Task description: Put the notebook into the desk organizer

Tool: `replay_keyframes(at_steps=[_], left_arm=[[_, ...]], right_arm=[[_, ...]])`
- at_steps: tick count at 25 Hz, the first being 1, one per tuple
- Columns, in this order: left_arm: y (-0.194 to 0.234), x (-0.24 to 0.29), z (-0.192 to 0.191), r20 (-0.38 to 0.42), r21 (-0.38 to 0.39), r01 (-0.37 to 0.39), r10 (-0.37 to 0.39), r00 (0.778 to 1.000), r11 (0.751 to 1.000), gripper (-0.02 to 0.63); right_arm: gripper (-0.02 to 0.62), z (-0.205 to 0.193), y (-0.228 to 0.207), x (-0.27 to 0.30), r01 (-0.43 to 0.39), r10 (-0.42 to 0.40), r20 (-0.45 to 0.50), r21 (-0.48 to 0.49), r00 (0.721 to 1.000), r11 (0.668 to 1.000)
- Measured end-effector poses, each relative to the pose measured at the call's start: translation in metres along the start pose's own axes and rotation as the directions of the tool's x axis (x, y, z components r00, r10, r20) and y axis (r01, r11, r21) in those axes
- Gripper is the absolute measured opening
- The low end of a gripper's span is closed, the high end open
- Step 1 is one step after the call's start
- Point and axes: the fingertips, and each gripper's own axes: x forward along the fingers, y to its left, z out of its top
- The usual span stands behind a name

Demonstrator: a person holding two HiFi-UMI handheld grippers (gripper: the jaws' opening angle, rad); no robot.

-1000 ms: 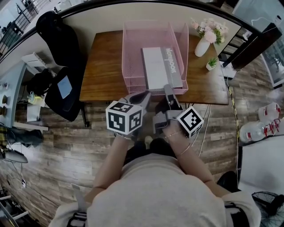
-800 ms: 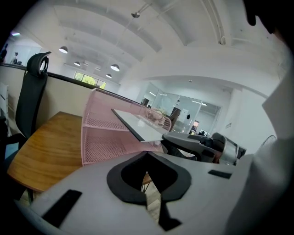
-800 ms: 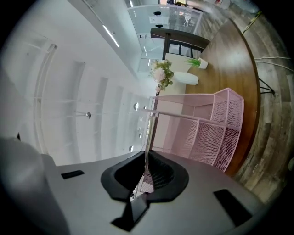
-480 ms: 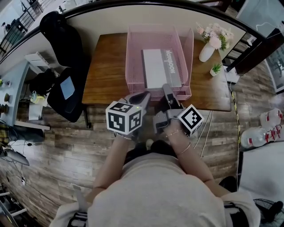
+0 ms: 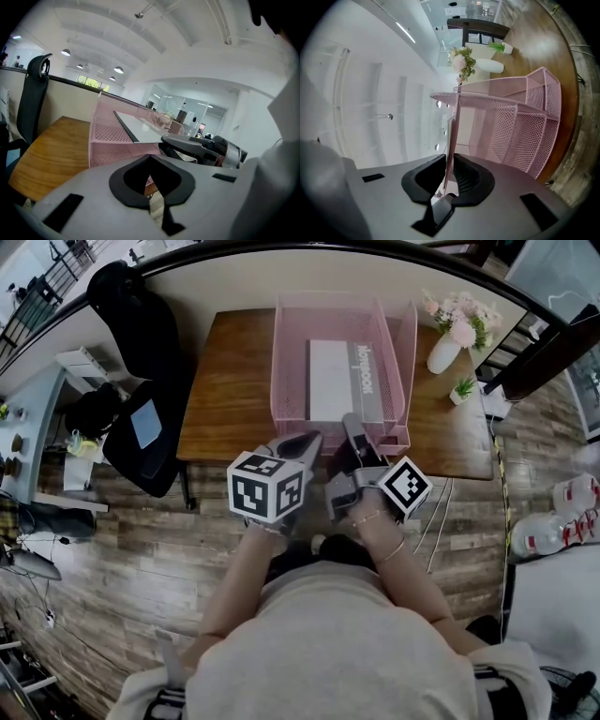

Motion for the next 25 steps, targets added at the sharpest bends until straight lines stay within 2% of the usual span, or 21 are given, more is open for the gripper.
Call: replay_keyframes(at_steps=[20,25], left_arm=[[0.004,0.009,0.005,-0.007,-0.006,0.008,-0.008,1.0,1.0,0.005],[0.003,0.005,0.005,-0.001,0.005,0.0,0.0,1.0,1.0,0.009]], right_arm=[[0.052,0.003,0.002,0.013,-0.004,0.004,-0.027,-0.021,1.0,1.0],[0.072,0.003,0.004,0.009,-0.011,0.011,-0.031,-0.02,0.999,1.0]])
